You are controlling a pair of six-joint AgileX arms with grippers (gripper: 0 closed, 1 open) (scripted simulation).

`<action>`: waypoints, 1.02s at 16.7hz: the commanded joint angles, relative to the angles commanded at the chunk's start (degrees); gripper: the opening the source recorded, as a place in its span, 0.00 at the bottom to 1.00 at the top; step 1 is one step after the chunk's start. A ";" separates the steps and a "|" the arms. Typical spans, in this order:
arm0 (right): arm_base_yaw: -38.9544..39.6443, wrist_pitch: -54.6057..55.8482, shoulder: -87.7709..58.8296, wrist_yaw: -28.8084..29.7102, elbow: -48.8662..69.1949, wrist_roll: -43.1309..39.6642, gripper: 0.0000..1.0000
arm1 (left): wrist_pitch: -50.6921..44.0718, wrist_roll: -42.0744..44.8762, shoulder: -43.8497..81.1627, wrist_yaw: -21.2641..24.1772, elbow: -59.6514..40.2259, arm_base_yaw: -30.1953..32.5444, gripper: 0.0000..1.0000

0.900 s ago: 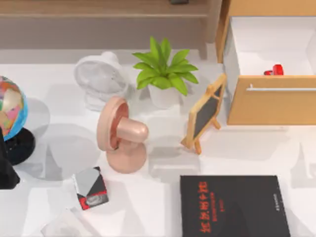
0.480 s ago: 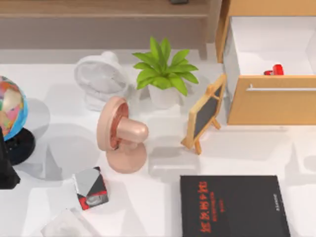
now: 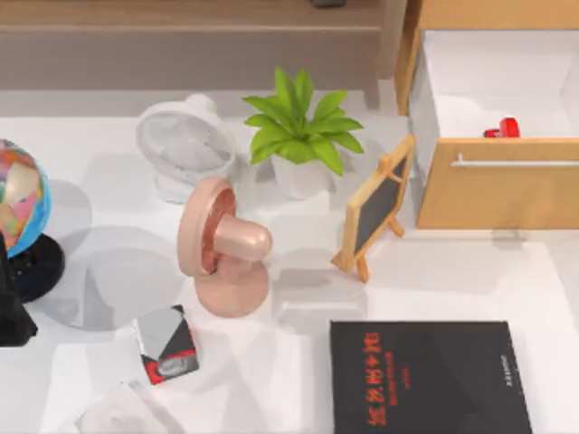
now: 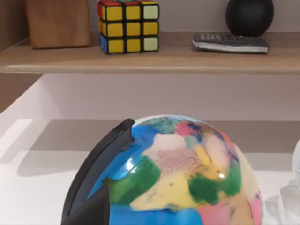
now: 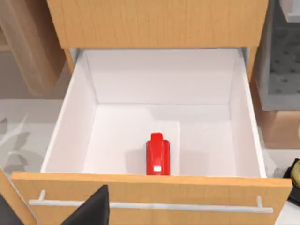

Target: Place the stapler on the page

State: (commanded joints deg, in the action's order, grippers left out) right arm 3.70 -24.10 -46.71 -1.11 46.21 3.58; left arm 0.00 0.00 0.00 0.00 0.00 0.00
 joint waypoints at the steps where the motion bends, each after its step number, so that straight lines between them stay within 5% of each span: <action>1: 0.08 -1.99 -5.08 0.19 4.81 0.19 1.00 | 0.00 0.00 0.00 0.00 0.00 0.00 1.00; 17: 2.64 -38.55 -76.95 3.57 69.17 4.14 1.00 | 0.00 0.00 0.00 0.00 0.00 0.00 1.00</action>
State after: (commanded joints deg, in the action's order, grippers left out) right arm 6.34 -62.64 -123.66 2.47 115.38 7.73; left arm 0.00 0.00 0.00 0.00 0.00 0.00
